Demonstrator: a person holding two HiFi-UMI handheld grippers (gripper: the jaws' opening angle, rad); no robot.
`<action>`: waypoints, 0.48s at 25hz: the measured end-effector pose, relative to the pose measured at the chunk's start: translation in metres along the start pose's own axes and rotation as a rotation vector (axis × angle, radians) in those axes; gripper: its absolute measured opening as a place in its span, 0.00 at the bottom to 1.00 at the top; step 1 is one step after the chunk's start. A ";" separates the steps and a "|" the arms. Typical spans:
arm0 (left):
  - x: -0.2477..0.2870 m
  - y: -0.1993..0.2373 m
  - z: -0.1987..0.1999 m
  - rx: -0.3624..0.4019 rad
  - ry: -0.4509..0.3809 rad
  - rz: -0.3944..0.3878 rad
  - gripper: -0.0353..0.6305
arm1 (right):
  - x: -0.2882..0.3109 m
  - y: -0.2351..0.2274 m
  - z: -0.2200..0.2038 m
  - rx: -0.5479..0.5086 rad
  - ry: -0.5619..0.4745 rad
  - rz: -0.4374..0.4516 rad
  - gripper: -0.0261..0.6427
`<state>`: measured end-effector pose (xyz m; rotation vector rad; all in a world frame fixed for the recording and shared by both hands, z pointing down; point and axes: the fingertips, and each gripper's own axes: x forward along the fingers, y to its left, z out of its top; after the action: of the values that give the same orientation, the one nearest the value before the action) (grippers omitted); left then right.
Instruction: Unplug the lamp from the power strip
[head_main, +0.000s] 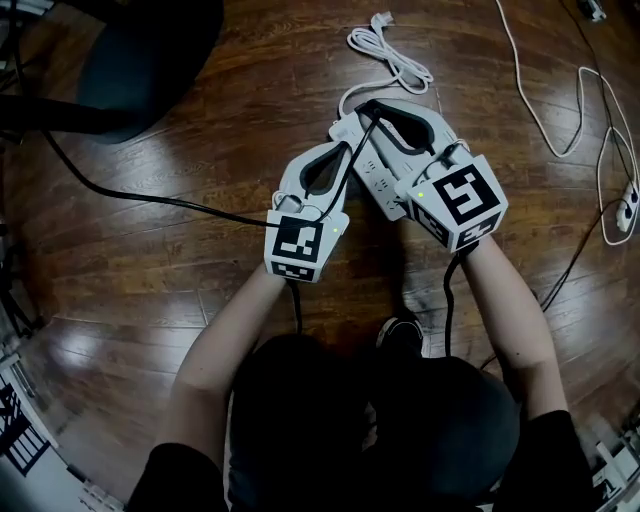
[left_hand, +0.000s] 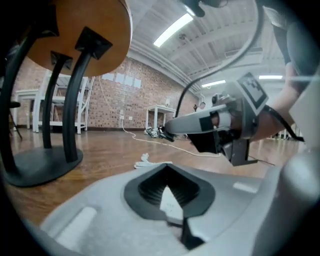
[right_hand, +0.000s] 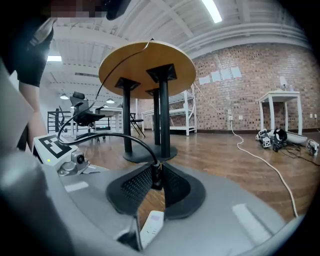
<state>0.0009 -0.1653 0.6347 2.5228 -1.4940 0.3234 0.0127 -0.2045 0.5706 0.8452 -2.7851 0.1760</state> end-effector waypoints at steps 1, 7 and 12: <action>-0.006 0.007 0.014 0.017 -0.031 0.019 0.06 | -0.003 0.004 0.013 -0.002 -0.030 0.005 0.12; -0.056 0.025 0.073 0.113 -0.204 0.092 0.06 | -0.027 0.026 0.088 0.005 -0.180 0.014 0.12; -0.098 0.030 0.107 0.202 -0.338 0.129 0.06 | -0.044 0.037 0.134 -0.007 -0.264 0.005 0.12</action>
<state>-0.0621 -0.1264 0.5062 2.7517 -1.8359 0.0684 0.0036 -0.1741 0.4279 0.9202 -3.0292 0.0579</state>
